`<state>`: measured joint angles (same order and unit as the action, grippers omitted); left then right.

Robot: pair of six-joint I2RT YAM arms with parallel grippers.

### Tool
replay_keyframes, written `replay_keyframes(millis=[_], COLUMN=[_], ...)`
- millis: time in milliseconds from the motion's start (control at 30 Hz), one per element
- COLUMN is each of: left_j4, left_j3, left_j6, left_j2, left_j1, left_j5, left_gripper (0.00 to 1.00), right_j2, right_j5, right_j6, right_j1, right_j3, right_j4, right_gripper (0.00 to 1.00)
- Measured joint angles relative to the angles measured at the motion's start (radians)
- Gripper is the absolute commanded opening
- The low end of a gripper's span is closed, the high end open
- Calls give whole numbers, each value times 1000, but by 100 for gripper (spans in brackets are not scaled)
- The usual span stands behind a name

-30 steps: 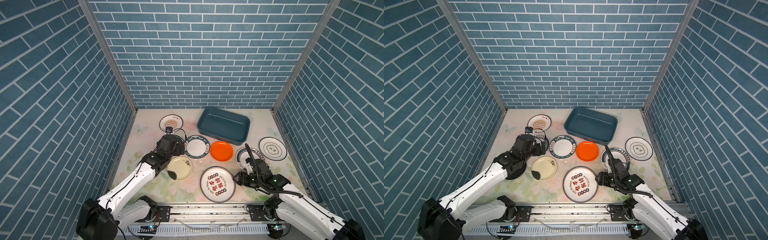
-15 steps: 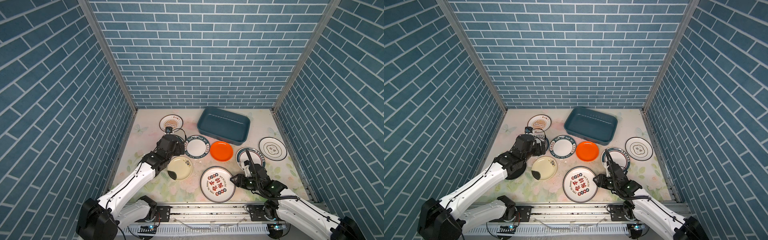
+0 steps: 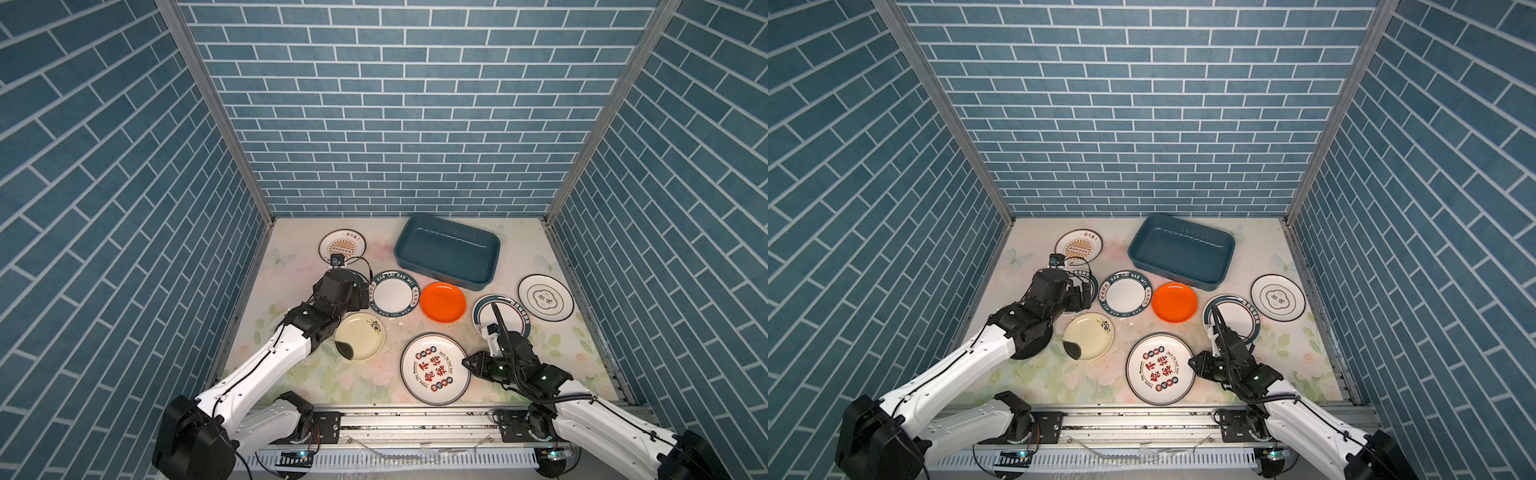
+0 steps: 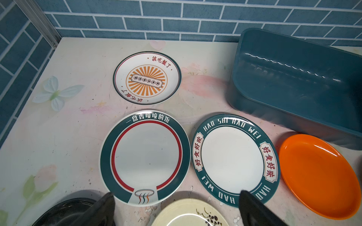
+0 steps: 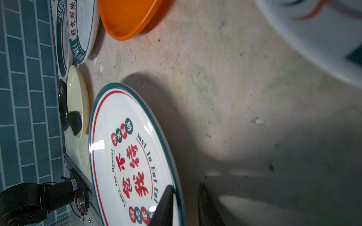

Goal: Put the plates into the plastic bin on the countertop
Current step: 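Grasp the rim of the large white red-lettered plate with the right gripper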

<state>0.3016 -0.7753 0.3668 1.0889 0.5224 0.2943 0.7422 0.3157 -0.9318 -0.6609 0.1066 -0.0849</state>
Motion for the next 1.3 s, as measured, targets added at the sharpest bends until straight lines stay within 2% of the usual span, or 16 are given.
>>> replay_keyframes(millis=[567,700,1100,1300], left_j4=[1,1,-1,-8], left_j3=[1,1,6,19], left_j6=[0,0,1,7], left_j2=[34,34,34,37], left_j1=[0,0,0,0], left_j5=[41,46,64,58], left_gripper=[100,99,100,100], right_j2=[8,4,-2,12], right_j5=[14,18,18,-3], right_j6=[-15,-23,-59,-55], right_j1=[-5,-5,-6,-6], right_j3=[-3,-3,13,78], right_j4=[24,28,41,-38], right_gripper=[11,3,0,0])
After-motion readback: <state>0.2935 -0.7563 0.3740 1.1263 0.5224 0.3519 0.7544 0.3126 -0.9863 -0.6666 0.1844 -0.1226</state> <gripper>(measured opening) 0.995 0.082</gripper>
